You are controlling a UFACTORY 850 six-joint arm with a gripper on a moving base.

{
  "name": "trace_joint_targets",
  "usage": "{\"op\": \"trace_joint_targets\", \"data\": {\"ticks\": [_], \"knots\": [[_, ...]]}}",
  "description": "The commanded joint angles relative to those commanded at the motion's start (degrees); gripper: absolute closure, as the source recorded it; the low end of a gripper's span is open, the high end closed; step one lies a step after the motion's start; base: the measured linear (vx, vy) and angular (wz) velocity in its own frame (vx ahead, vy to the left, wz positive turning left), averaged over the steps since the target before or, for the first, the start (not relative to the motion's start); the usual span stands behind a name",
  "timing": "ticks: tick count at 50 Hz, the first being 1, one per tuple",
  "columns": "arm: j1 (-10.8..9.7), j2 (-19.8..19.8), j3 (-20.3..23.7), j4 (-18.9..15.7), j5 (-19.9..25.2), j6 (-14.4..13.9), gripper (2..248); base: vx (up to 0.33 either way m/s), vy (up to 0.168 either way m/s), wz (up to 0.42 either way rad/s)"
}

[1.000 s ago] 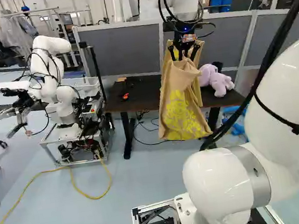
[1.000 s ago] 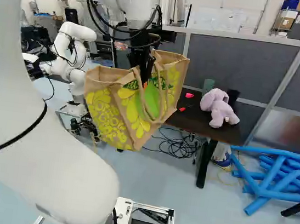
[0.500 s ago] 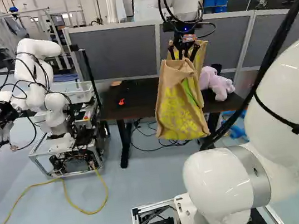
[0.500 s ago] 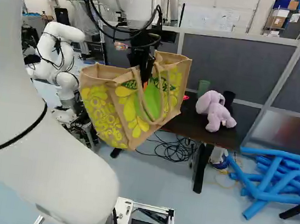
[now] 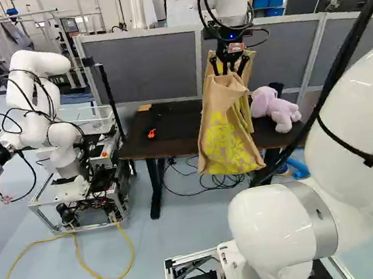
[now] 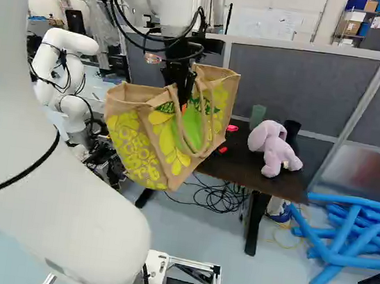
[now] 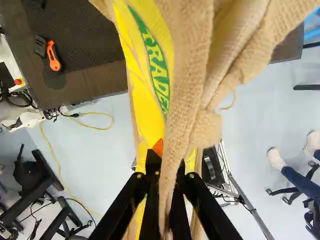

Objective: Pick up the bag on the ground and place it on the table

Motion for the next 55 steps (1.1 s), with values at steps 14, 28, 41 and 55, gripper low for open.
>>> {"op": "trace_joint_targets", "data": {"ticks": [14,28,41,55], "knots": [[0.0,0.0,0.0,0.0,0.0,0.0,229,0.152,0.033,-0.022],[0.0,0.0,0.0,0.0,0.0,0.0,229,0.141,0.035,-0.018],[0.0,0.0,0.0,0.0,0.0,0.0,229,0.132,0.035,-0.016],[0.0,0.0,0.0,0.0,0.0,0.0,229,0.085,0.005,-0.005]]}}
